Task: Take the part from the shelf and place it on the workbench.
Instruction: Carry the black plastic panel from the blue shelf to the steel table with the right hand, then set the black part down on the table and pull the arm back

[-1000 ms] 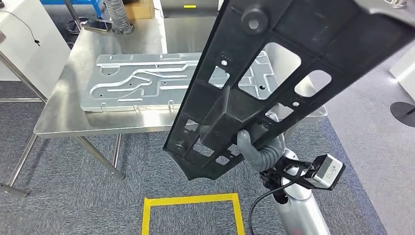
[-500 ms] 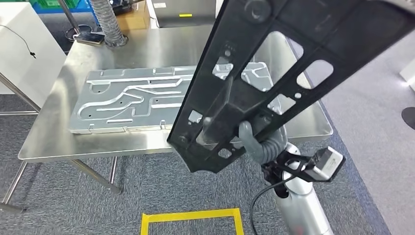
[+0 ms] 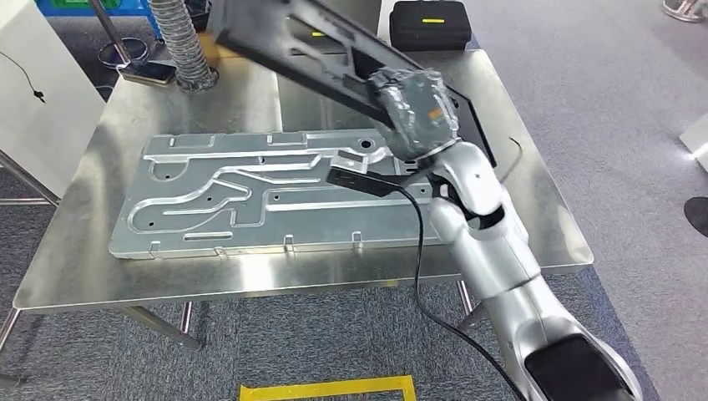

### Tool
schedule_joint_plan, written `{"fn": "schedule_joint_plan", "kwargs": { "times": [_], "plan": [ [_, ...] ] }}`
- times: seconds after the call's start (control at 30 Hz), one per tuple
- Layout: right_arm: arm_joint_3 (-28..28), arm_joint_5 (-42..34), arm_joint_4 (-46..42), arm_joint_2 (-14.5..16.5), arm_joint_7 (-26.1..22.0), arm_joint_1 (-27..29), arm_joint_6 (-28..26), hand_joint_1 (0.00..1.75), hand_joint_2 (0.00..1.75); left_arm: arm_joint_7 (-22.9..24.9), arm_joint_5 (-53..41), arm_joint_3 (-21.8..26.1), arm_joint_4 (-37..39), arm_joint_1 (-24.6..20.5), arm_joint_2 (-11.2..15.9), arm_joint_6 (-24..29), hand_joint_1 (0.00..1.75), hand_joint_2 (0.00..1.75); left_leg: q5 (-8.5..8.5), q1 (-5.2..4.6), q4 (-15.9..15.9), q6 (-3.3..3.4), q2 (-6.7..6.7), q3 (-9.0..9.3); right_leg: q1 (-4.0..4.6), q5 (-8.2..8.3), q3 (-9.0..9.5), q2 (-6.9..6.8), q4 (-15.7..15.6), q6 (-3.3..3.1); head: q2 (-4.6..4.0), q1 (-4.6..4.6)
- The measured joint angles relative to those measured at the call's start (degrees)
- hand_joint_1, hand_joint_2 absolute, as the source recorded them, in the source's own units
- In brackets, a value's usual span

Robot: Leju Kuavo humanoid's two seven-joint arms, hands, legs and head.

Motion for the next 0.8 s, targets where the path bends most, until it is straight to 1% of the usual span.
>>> {"fn": "schedule_joint_plan", "kwargs": {
  "times": [0.03, 0.07, 0.1, 0.13, 0.2, 0.23, 0.27, 0.3, 0.37, 0.4, 0.43, 0.47, 0.53, 0.57, 0.6, 0.63, 0.67, 0.7, 0.73, 0.77, 0.8],
  "plan": [
    [1.7, 3.1, 4.1, 0.7, 0.6, -1.9, 0.3, 1.75, 1.75, 0.0, -0.3, -0.1, 0.0, -0.2, 0.0, 0.0, 0.00, 1.75, -0.39, 0.01, 0.0, 0.05, -0.10, 0.44, -0.03, -1.19, -2.31, -0.01, 2.9, 0.10, 0.00, 0.00],
    [3.4, 5.6, 8.2, 1.4, 0.9, -3.3, 0.5, 1.75, 1.75, 0.0, -0.5, -0.1, 0.0, -0.3, 0.0, 0.0, 0.00, 1.75, -0.82, 0.02, 0.0, 0.06, -0.30, 0.95, -0.06, -1.78, -4.07, -0.02, 4.4, 0.09, 0.00, 0.00],
    [5.1, 7.5, 12.3, 2.3, 1.0, -4.5, 0.6, 1.75, 1.75, 0.0, -0.7, -0.2, 0.0, -0.3, 0.0, 0.0, 0.00, 1.75, -1.31, 0.03, 0.0, 0.03, -0.55, 1.57, -0.08, -1.25, -5.06, -0.02, 4.1, -0.05, 0.00, 0.00],
    [6.6, 9.0, 16.3, 3.2, 0.8, -5.5, 0.7, 1.75, 1.75, 0.0, -0.9, -0.3, 0.0, -0.3, 0.0, 0.0, 0.00, 1.75, -1.84, 0.00, 0.0, -0.02, -0.80, 2.31, -0.02, 0.84, -5.28, -0.02, 1.8, -0.34, 0.00, 0.00],
    [9.5, 10.5, 24.0, 4.9, -0.2, -7.1, 1.0, 1.75, 1.75, 0.0, -1.2, -0.4, 0.0, -0.3, 0.0, 0.0, 0.00, 1.75, -2.89, -0.08, 0.0, -0.25, -1.21, 3.61, 0.38, 7.74, -4.68, 0.01, -5.4, -1.25, 0.01, -0.01],
    [10.6, 10.7, 27.2, 5.7, -0.8, -7.6, 1.1, 1.75, 1.75, 0.0, -1.3, -0.5, 0.0, -0.3, -0.1, 0.0, 0.00, 1.75, -3.33, -0.11, 0.0, -0.48, -1.40, 3.94, 0.66, 10.28, -4.39, 0.04, -8.3, -1.67, 0.01, 0.01],
    [11.4, 10.5, 29.8, 6.4, -1.5, -7.8, 1.2, 1.75, 1.75, -0.1, -1.3, -0.5, 0.0, -0.3, -0.1, -0.1, 0.00, 1.75, -3.70, -0.09, 0.0, -0.82, -1.57, 4.06, 0.92, 11.80, -4.35, 0.07, -10.0, -2.00, 0.00, 0.01],
    [12.1, 10.2, 32.0, 7.1, -2.1, -8.0, 1.3, 1.75, 1.75, -0.3, -1.4, -0.5, 0.0, -0.3, -0.2, -0.1, 0.00, 1.75, -3.87, -0.08, 0.1, -1.18, -1.66, 4.14, 1.11, 12.02, -4.38, 0.08, -10.6, -2.22, 0.00, 0.01],
    [12.8, 9.0, 35.4, 8.2, -3.2, -8.1, 1.4, 1.75, 1.75, -0.8, -1.6, -0.6, 0.0, -0.3, -0.1, -0.1, 0.00, 1.75, -4.28, -0.01, 0.2, -1.86, -1.60, 4.43, 1.04, 12.08, -3.71, 0.04, -11.3, -2.72, 0.00, 0.01],
    [12.9, 8.2, 36.8, 8.6, -3.6, -8.1, 1.5, 1.75, 1.75, -1.2, -1.8, -0.6, 0.0, -0.3, 0.0, -0.1, 0.00, 1.75, -4.67, 0.00, 0.9, -2.14, -1.38, 4.29, 0.86, 11.98, -3.18, -0.01, -11.6, -2.99, 0.00, -0.01],
    [13.0, 7.6, 38.1, 9.1, -3.8, -8.2, 1.4, 1.75, 1.75, -1.5, -2.0, -0.7, 0.0, -0.3, 0.0, 0.0, 0.00, 1.75, -5.52, 0.06, 2.5, -2.43, -1.15, 3.59, 0.69, 11.88, -2.66, -0.01, -11.9, -3.23, 0.00, 0.00],
    [13.0, 7.0, 39.1, 9.4, -3.8, -8.2, 1.4, 1.75, 1.75, -1.9, -2.1, -0.9, 0.0, -0.3, 0.1, 0.0, 0.00, 1.75, -6.77, 0.19, 5.5, -2.71, -0.90, 2.07, 0.57, 11.75, -2.26, 0.00, -12.1, -3.41, 0.00, -0.01],
    [13.0, 6.0, 41.2, 9.8, -4.0, -7.7, 1.3, 1.75, 1.75, -2.6, -2.5, -1.2, 0.0, -0.3, 0.1, 0.2, 0.00, 1.75, -9.30, 0.47, 12.8, -3.33, -0.66, -2.18, 0.51, 11.31, -1.77, 0.04, -12.2, -3.57, 0.00, -0.01],
    [13.0, 5.6, 42.0, 9.8, -4.0, -7.2, 1.2, 1.75, 1.75, -3.0, -2.6, -1.4, 0.0, -0.3, 0.2, 0.3, 0.00, 1.75, -9.78, 0.64, 15.1, -3.58, -0.57, -3.91, 0.45, 11.07, -1.51, 0.07, -12.1, -3.52, 0.00, -0.01],
    [13.0, 5.2, 42.7, 9.8, -4.1, -6.7, 1.0, 1.31, 1.31, -3.3, -2.8, -1.6, 0.0, -0.2, 0.2, 0.4, 0.00, 1.75, -9.16, 0.80, 15.4, -3.80, -0.46, -4.71, 0.36, 10.82, -1.25, 0.10, -12.1, -3.37, 0.00, -0.02],
    [13.0, 4.9, 43.4, 9.8, -4.2, -6.2, 0.8, 0.87, 0.87, -3.6, -2.9, -1.7, 0.0, -0.1, 0.2, 0.5, 0.00, 1.75, -7.40, 1.00, 13.6, -4.02, -0.36, -4.44, 0.21, 10.55, -0.97, 0.15, -12.0, -3.16, 0.01, -0.02],
    [13.0, 4.7, 43.8, 9.8, -4.2, -5.9, 0.6, 0.44, 0.44, -3.9, -3.0, -1.8, 0.0, 0.0, 0.3, 0.6, 0.00, 1.75, -4.81, 1.23, 10.0, -4.27, -0.29, -3.31, 0.03, 10.24, -0.73, 0.22, -11.8, -2.87, 0.00, -0.02],
    [13.0, 4.4, 44.3, 9.7, -4.3, -5.7, 0.2, 0.00, 0.00, -4.2, -3.0, -1.9, 0.0, 0.0, 0.3, 0.6, 0.00, 1.75, -2.71, 1.41, 6.2, -4.52, -0.29, -2.01, -0.07, 9.92, -0.56, 0.32, -11.5, -2.51, 0.00, -0.02],
    [12.9, 4.1, 44.7, 9.7, -4.4, -5.6, -0.1, 0.00, 0.00, -4.4, -3.0, -1.9, 0.0, 0.0, 0.3, 0.7, 0.00, 1.75, -1.66, 1.42, 3.0, -4.43, -0.29, -0.94, -0.13, 9.68, -0.58, 0.41, -11.2, -2.16, 0.01, -0.02],
    [12.9, 4.0, 45.0, 9.6, -4.5, -5.4, -0.4, 0.00, 0.00, -4.6, -3.0, -2.0, 0.0, 0.0, 0.3, 0.7, 0.00, 1.75, -1.03, 1.37, 1.2, -4.06, -0.31, -0.32, -0.09, 9.48, -0.73, 0.49, -10.9, -1.78, 0.01, -0.01],
    [12.9, 3.9, 45.3, 9.6, -4.7, -5.2, -0.8, 0.00, 0.00, -4.7, -3.0, -2.0, 0.0, 0.0, 0.3, 0.7, 0.00, 1.75, -1.26, 1.23, 0.8, -3.52, -0.33, -0.18, 0.01, 9.38, -0.85, 0.56, -10.7, -1.42, 0.01, -0.01]
  ]
}}
